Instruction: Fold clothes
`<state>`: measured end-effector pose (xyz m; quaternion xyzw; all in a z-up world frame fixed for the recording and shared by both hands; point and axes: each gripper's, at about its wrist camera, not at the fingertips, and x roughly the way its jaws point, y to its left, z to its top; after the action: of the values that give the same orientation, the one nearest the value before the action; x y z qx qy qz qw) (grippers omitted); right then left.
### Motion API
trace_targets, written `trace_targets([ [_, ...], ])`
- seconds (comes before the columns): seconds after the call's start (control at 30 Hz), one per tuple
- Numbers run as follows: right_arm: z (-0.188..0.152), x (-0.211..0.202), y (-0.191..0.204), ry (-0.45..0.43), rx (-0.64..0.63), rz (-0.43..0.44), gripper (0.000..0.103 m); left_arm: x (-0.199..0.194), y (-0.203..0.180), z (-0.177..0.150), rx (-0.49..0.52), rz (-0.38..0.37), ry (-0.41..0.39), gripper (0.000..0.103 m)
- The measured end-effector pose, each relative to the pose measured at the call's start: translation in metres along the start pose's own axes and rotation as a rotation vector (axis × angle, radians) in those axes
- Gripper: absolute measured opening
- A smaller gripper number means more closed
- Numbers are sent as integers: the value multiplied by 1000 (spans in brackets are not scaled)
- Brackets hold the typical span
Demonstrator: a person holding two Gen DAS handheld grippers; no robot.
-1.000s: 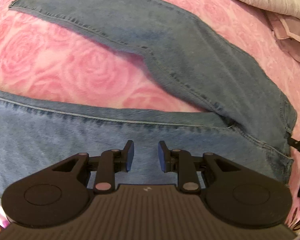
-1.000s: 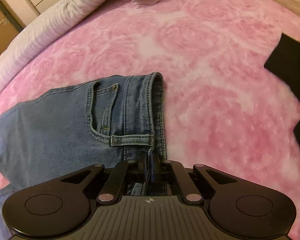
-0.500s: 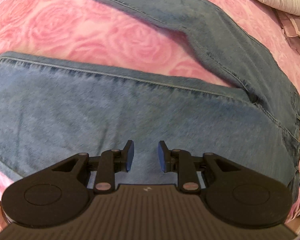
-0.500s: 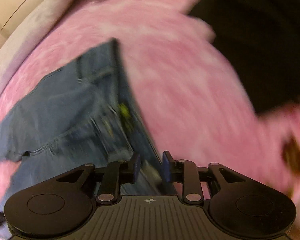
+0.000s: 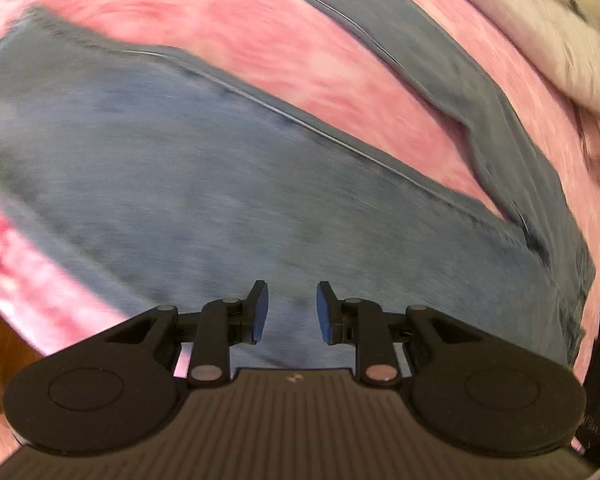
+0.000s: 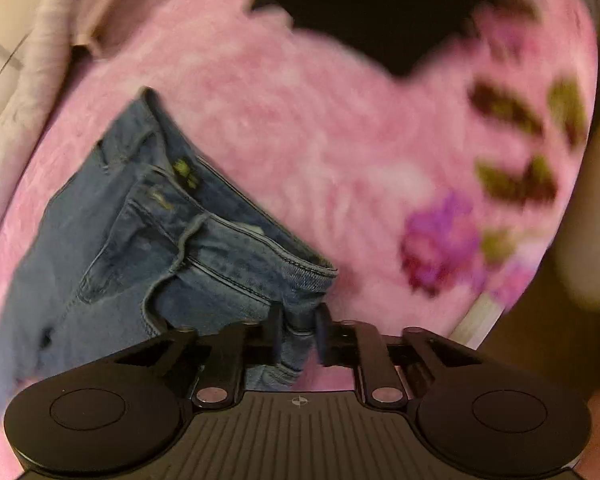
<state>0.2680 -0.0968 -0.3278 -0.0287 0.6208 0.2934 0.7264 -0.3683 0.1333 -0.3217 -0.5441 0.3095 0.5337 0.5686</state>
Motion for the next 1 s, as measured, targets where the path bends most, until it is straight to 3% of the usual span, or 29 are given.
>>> trace_targets([
  [0.17,-12,0,11,-45,-3,-69,21,-31,85,9,-151,104,-117,28],
  [0.23,-12,-7,13,-49,58,-37,43,-42,120,14,-231,151,-172,31],
  [0.3,-17,-15,16,-62,85,8,58,-48,153,20,-338,171,-227,34],
  [0.5,-35,-8,21,-66,150,23,60,-37,216,45,-534,175,-318,38],
  [0.57,-39,-1,20,-73,174,14,60,-29,227,53,-531,202,-321,33],
  [0.6,-40,2,21,-83,176,8,60,-31,221,53,-470,227,-348,31],
  [0.63,-40,2,23,-90,164,-13,53,-35,214,52,-401,253,-377,9],
  [0.67,-40,2,26,-95,150,-38,38,-38,207,52,-332,279,-406,5],
  [0.7,-40,-1,31,-106,113,-88,12,-41,200,52,-262,305,-435,5],
  [0.8,-45,-13,38,-133,77,-116,10,-51,178,50,-51,381,-518,5],
  [0.83,-47,-12,39,-134,63,-125,11,-42,175,48,16,438,-481,8],
  [0.9,-51,-6,38,-121,52,-143,12,-18,188,48,7,489,-349,13],
  [1.0,-44,-1,38,-85,64,-146,16,-32,187,51,-42,508,-376,14],
])
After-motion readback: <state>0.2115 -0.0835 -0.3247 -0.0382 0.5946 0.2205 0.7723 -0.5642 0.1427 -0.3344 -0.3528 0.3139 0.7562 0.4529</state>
